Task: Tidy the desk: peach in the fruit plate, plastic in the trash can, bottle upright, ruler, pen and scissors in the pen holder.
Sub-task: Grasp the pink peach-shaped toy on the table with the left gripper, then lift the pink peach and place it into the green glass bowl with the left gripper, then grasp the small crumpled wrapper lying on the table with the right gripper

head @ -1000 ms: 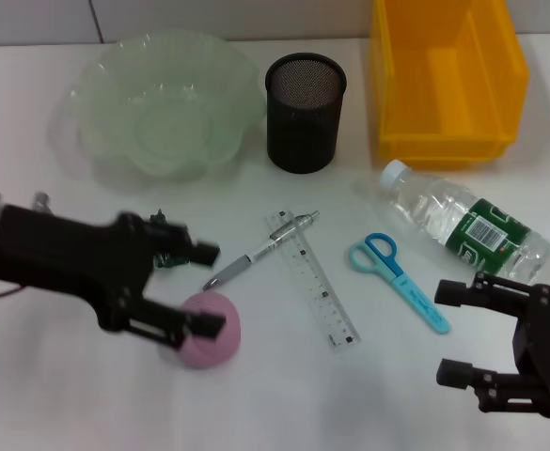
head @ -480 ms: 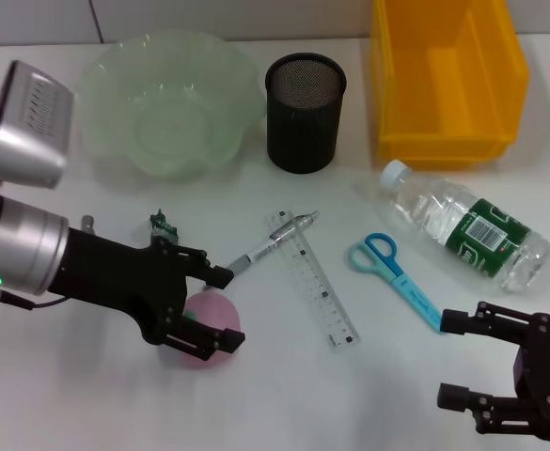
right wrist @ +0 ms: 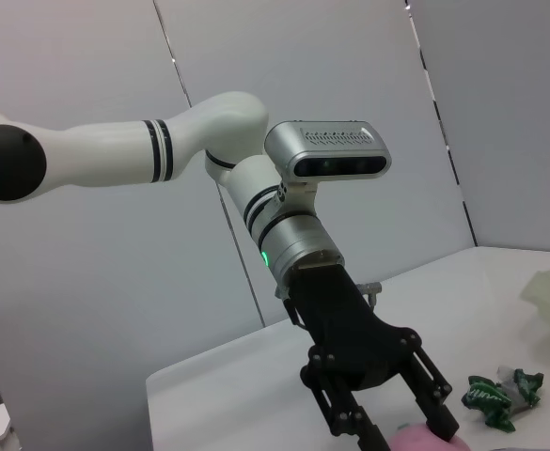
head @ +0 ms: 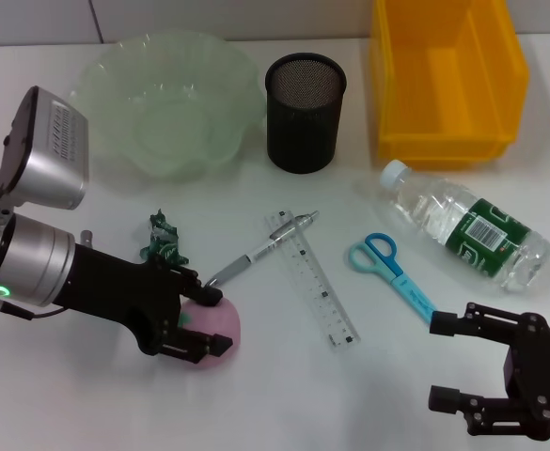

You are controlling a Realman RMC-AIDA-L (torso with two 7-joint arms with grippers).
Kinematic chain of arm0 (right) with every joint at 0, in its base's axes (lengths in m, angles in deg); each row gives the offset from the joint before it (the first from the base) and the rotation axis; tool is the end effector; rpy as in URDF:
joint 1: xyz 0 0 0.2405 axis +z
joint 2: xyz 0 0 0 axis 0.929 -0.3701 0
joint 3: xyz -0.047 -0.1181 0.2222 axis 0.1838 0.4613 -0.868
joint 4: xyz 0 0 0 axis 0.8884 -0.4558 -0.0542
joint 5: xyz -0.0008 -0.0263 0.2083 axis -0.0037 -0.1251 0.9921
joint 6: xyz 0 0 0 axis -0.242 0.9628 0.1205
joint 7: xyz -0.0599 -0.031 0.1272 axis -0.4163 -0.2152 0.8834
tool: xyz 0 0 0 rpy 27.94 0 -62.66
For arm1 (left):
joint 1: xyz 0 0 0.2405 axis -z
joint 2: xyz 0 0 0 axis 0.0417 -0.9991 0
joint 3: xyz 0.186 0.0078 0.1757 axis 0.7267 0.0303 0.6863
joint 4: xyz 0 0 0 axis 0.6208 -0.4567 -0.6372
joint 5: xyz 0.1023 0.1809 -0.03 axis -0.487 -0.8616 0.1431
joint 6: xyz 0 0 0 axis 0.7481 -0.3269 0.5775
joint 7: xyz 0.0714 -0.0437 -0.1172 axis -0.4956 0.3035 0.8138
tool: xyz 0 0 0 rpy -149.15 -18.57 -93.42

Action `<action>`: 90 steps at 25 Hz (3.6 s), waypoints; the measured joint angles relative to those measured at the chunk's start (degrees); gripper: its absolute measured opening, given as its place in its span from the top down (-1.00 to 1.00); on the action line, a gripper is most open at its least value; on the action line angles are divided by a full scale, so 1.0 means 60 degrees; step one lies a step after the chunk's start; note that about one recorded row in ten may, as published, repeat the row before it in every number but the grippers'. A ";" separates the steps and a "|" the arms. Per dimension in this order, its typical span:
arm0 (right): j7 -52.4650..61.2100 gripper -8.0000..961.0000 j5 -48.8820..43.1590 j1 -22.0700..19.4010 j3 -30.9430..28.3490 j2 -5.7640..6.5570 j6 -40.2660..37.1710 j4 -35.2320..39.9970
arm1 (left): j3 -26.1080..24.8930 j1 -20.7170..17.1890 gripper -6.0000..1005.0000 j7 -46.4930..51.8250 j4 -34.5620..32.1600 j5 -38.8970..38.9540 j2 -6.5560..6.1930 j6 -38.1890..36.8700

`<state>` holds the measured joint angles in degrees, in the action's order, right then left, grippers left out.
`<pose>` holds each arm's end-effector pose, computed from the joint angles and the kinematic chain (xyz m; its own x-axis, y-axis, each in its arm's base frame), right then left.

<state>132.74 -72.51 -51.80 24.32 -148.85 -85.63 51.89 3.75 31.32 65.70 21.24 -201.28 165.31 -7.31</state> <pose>0.3078 0.2025 -0.0075 0.7077 -0.2916 -0.6436 -0.3669 -0.9301 0.0180 -0.2462 0.3085 -0.0257 0.9521 0.3043 0.0310 0.3034 -0.9524 0.0304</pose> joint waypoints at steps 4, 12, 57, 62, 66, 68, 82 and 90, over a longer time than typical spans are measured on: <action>0.0001 -0.69 -0.0004 0.0020 0.0006 -0.0002 0.0000 -0.0003 | -0.0060 -0.0052 -0.33 -0.0236 0.0000 0.0111 -0.0009 -0.0003; 0.0001 -0.69 -0.0005 -0.0012 0.0014 -0.0003 -0.0100 -0.0003 | -0.0073 -0.0106 0.31 -0.0570 0.0026 0.0127 -0.0015 -0.0001; -0.0381 -0.68 0.0056 0.0337 -0.0051 -0.0015 0.0127 -0.0773 | -0.3590 0.0565 0.12 -0.2174 0.2391 0.4966 -0.0005 0.4673; -0.0154 -0.68 0.0360 0.0468 -0.0127 0.0003 0.0133 -0.0703 | -0.3683 -0.0101 -0.29 -0.2592 0.2170 0.5724 -0.0089 0.1948; 0.0772 -0.68 0.0579 0.0706 -0.0192 0.0087 0.0134 -0.0044 | -0.3548 -0.0801 -0.64 -0.3283 0.2045 0.5568 -0.0307 -0.0215; 0.1360 -0.68 0.0586 0.0845 -0.0217 0.0106 0.0133 0.0532 | -0.3482 -0.1129 -0.65 -0.3552 0.2068 0.5115 -0.0506 -0.0983; 0.8984 -0.68 -0.1060 0.3871 0.2851 0.0130 0.1919 0.5243 | -0.3478 -0.2151 -0.66 -0.4099 0.2206 0.2243 -0.1001 -0.2868; 1.1068 -0.68 -0.2419 0.6195 0.5901 -0.0041 0.3671 0.4508 | -0.3477 -0.2085 -0.66 -0.4107 0.2203 0.1756 -0.0944 -0.2954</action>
<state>199.15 -87.02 -14.64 59.73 -149.09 -63.60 78.94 -17.11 18.81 41.05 34.46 -190.74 159.65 -25.04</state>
